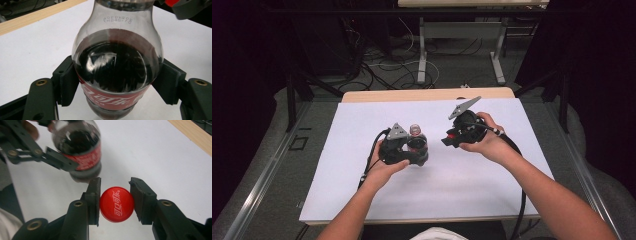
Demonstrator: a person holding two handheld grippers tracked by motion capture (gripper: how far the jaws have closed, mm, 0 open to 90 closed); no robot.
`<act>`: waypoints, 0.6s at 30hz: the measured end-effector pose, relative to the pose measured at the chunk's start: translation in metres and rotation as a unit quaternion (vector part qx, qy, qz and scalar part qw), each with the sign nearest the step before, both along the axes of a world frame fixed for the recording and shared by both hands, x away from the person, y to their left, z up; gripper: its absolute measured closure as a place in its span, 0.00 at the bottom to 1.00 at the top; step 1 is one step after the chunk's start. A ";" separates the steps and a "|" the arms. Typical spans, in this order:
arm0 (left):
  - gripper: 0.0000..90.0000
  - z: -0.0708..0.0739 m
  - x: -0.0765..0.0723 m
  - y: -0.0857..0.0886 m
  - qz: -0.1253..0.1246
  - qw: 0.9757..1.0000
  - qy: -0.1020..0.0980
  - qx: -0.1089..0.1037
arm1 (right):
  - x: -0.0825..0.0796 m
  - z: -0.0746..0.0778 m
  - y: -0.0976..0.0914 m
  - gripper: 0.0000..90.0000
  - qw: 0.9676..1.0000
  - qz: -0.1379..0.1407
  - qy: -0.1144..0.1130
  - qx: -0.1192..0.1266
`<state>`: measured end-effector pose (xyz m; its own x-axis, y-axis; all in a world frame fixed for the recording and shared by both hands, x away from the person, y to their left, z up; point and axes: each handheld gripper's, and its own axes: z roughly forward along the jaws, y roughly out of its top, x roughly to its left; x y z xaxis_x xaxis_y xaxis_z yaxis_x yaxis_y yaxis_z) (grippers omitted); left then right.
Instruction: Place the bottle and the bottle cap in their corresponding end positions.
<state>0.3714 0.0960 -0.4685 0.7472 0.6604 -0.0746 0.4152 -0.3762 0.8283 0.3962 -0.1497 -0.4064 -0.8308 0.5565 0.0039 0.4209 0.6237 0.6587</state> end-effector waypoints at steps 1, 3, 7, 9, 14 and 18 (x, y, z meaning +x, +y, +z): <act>0.33 0.000 0.000 0.000 0.000 1.000 0.000 -0.001 | 0.000 -0.002 -0.002 0.68 1.000 -0.006 0.004 0.003; 0.33 0.000 0.001 0.000 0.001 1.000 -0.003 -0.003 | 0.001 -0.008 -0.005 0.68 1.000 -0.018 0.010 0.009; 0.33 0.000 0.002 0.001 0.007 1.000 -0.001 -0.001 | 0.001 -0.020 -0.012 0.68 0.999 -0.050 0.017 0.013; 0.33 0.000 0.003 0.001 0.010 1.000 -0.002 -0.002 | 0.000 -0.026 -0.017 0.68 0.998 -0.062 0.018 0.020; 0.33 0.000 0.009 -0.005 0.010 1.000 0.004 0.004 | 0.000 -0.040 -0.025 0.68 0.996 -0.086 0.022 0.023; 0.33 0.001 0.017 -0.014 0.014 1.000 -0.003 0.002 | -0.001 -0.051 -0.031 0.68 0.994 -0.100 0.023 0.042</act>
<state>0.3889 0.0824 -0.4677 0.7289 0.6813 -0.0669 0.4207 -0.3686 0.8289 0.3952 -0.1808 -0.4572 -0.7012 0.7069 0.0929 0.5624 0.4684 0.6814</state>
